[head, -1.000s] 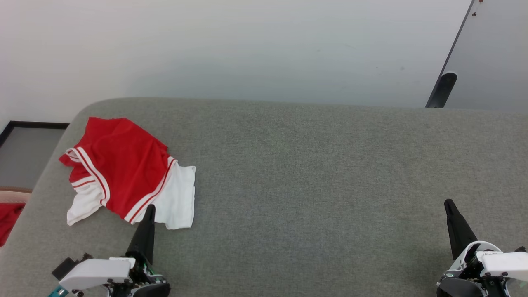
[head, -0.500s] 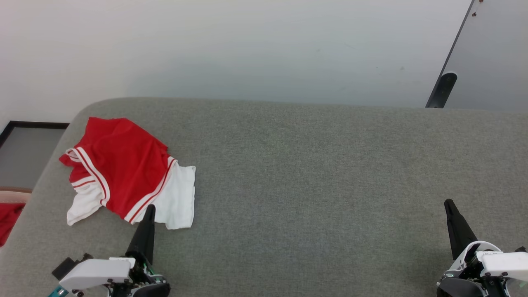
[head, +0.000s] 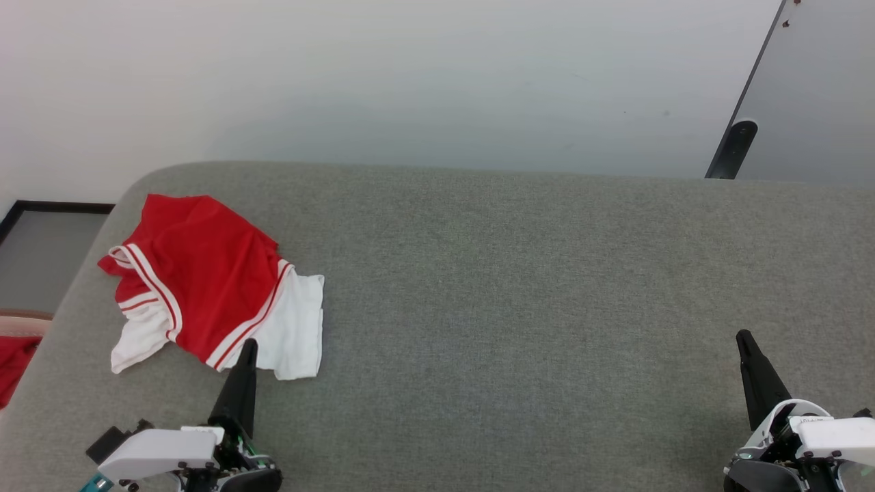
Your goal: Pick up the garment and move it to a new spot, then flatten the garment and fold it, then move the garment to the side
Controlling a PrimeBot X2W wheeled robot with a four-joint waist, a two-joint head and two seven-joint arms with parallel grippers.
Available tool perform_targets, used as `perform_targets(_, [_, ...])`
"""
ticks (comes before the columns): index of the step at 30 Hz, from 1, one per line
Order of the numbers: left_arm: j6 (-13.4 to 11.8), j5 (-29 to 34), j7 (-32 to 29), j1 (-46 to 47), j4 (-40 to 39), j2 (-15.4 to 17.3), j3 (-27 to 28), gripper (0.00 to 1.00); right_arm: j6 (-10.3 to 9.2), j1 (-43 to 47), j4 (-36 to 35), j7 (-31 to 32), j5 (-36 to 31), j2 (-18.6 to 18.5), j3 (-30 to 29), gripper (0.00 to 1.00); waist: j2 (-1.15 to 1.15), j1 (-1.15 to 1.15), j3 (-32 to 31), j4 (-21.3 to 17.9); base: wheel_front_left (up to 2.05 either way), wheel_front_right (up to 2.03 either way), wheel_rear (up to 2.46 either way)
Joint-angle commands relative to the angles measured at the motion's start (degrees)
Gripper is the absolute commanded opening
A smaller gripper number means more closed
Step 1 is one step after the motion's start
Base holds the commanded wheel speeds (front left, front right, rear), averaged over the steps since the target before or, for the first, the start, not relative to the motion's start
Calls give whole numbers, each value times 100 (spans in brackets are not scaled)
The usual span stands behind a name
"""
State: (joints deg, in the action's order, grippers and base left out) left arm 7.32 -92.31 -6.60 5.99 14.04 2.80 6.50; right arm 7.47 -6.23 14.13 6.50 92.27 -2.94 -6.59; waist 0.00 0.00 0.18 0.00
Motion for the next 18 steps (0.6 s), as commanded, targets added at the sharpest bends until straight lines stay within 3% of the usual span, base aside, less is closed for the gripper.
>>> perform_targets(1, [39, -20, -2, 56, 5, 5, 11, 0, 5, -11, 2, -4, 29, 21, 23, 0, 0, 0, 0, 0, 0, 0, 0])
perform_targets(18, [39, -20, -2, 56, 5, 5, 13, 0, 4, -11, 2, -4, 29, 20, 23, 0, 0, 0, 0, 0, 0, 0, 0])
